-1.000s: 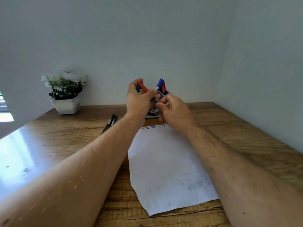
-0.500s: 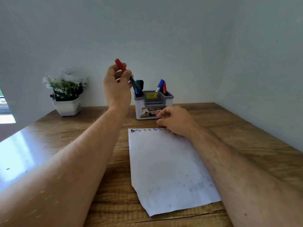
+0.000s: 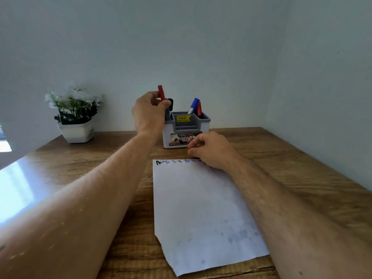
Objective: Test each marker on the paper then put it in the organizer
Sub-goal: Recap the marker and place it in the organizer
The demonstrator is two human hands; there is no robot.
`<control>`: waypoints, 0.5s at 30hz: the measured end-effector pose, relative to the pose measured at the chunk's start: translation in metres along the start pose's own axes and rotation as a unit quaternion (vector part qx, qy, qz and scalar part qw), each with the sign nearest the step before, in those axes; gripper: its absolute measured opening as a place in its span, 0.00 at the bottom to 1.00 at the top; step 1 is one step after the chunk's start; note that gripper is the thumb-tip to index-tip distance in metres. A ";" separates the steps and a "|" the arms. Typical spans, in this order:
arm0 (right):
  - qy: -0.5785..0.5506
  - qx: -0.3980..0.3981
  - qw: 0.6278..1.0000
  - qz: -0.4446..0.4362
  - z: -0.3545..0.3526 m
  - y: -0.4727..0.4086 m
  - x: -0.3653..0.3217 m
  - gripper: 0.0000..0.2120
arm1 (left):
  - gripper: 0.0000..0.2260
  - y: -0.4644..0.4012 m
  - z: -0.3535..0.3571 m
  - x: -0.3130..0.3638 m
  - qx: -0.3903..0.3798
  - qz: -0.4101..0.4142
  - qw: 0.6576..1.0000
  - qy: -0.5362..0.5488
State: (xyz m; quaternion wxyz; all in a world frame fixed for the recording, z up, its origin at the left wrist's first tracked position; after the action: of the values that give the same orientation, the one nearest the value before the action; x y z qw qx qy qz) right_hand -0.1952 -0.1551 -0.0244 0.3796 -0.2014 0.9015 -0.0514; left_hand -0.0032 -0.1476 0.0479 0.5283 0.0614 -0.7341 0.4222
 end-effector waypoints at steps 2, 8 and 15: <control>0.004 0.000 1.000 0.000 0.000 -0.002 0.001 0.03 | 0.13 0.000 0.001 -0.006 0.005 -0.018 1.000 -0.017; 0.007 0.004 1.000 -0.003 -0.001 -0.003 0.000 0.02 | 0.11 -0.002 -0.003 -0.013 0.012 -0.069 0.996 -0.051; 0.012 -0.001 1.000 -0.003 -0.001 -0.001 -0.003 0.03 | 0.10 -0.002 -0.004 -0.013 0.008 -0.064 0.995 -0.077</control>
State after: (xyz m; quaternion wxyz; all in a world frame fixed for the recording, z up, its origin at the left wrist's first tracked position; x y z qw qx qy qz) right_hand -0.1936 -0.1548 -0.0214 0.3686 -0.2040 0.9053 -0.0543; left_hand 0.0066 -0.1505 0.0389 0.4956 0.1447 -0.7640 0.3870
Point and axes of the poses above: each hand's wrist, its own y-axis away from the middle knuckle, its own z-axis out of the palm, x = y × z, the point moved 10 cm from there along -y, towards the middle knuckle, and after that the axes turned 2 degrees about -y, right-handed, at the moved point
